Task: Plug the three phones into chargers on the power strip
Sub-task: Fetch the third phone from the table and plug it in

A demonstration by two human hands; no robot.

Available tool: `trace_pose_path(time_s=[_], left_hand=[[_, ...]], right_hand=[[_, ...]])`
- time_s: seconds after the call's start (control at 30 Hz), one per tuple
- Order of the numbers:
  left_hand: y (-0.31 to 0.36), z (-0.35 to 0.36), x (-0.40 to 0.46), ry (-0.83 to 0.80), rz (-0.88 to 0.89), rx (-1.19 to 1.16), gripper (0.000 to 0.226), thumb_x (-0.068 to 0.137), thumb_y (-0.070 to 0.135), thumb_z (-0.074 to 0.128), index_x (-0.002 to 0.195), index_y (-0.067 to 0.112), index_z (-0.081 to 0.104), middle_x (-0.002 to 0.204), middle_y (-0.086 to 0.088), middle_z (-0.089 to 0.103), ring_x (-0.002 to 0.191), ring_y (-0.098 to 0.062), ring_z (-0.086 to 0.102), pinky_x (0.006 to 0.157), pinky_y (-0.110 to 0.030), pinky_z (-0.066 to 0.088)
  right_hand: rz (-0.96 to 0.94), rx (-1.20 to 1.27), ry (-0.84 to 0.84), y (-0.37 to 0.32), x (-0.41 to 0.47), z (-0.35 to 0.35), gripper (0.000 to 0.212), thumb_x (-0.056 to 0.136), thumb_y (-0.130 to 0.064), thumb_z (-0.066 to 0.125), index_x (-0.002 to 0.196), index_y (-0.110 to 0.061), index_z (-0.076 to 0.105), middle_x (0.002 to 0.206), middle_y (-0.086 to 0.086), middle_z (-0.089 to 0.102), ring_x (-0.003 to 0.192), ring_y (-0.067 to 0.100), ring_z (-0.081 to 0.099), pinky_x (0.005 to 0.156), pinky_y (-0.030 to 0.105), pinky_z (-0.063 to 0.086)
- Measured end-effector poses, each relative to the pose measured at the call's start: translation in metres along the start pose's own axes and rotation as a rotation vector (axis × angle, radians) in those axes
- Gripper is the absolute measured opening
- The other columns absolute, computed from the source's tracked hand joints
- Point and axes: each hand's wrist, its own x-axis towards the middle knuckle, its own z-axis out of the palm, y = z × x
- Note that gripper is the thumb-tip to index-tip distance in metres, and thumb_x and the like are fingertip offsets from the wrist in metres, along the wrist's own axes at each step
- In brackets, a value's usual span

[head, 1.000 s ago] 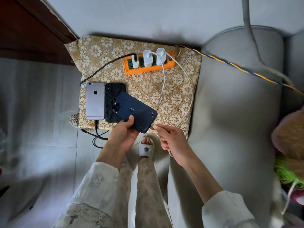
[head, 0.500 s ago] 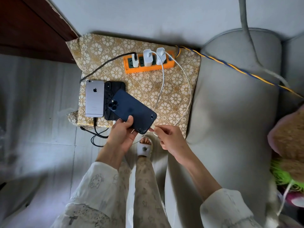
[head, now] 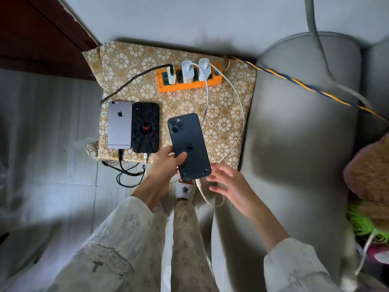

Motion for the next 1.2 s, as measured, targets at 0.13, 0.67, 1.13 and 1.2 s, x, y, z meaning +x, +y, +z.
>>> trace_pose_path(time_s=[0.13,0.67,1.13,1.2], left_hand=[[-0.007,0.006,-0.001,-0.058,0.019,0.076,0.030,0.090,0.003,0.052,0.120,0.005,0.053,0.105,-0.009,0.066,0.089,-0.016,0.062,0.066,-0.014,0.050],[-0.018,-0.054,0.054,0.218,0.306,1.316,0.068,0.089,0.007,0.044,0.146,0.014,0.007,0.157,-0.010,0.004,0.144,-0.030,0.005,0.115,-0.048,0.018],[-0.007,-0.084,0.074,-0.009,0.133,1.534,0.070,0.092,0.010,0.039,0.147,0.016,-0.005,0.156,-0.004,-0.018,0.145,-0.029,-0.009,0.116,-0.051,0.011],[-0.002,-0.085,0.073,-0.049,0.126,1.517,0.067,0.093,0.012,0.038,0.147,0.017,-0.002,0.157,-0.004,-0.016,0.145,-0.030,-0.007,0.115,-0.052,0.017]], right_hand=[[-0.102,0.024,0.060,0.000,0.005,-0.006,0.020,0.092,-0.014,0.052,0.110,-0.009,0.061,0.101,0.003,0.065,0.086,0.014,0.063,0.084,0.031,0.050],[-0.066,0.078,0.468,-0.003,0.055,-0.013,0.020,0.094,-0.002,0.039,0.099,-0.012,0.056,0.103,0.009,0.058,0.090,0.024,0.058,0.082,0.044,0.052],[-0.042,-0.182,0.528,-0.008,0.108,0.000,0.032,0.087,-0.005,0.050,0.117,-0.003,0.061,0.119,0.014,0.064,0.104,0.027,0.061,0.092,0.039,0.050],[-0.057,-0.233,0.514,-0.010,0.103,0.005,0.036,0.089,-0.008,0.046,0.123,-0.006,0.058,0.124,0.012,0.062,0.105,0.024,0.059,0.088,0.032,0.046]])
